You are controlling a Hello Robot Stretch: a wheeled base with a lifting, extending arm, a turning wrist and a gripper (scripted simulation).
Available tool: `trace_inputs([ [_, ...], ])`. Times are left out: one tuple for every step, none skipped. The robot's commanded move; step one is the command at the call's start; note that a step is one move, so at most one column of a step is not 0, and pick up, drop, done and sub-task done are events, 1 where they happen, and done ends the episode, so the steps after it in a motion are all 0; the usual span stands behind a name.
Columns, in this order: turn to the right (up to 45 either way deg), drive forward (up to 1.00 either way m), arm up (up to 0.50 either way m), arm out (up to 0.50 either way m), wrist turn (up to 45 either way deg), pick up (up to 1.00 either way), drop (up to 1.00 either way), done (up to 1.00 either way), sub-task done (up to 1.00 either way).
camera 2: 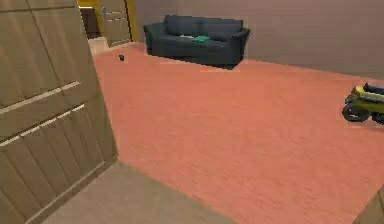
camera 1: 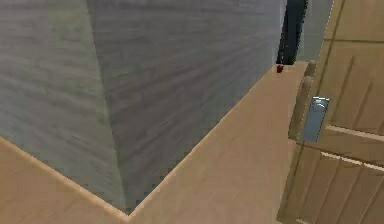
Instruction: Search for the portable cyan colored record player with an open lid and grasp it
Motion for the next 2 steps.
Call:
trace_inputs([
  [30.0, 0.0, 0.0, 0.0, 0.0, 0.0, 0.0, 0.0, 0.0],
  [0.0, 0.05, 0.0, 0.0, 0.0, 0.0, 0.0, 0.0, 0.0],
])
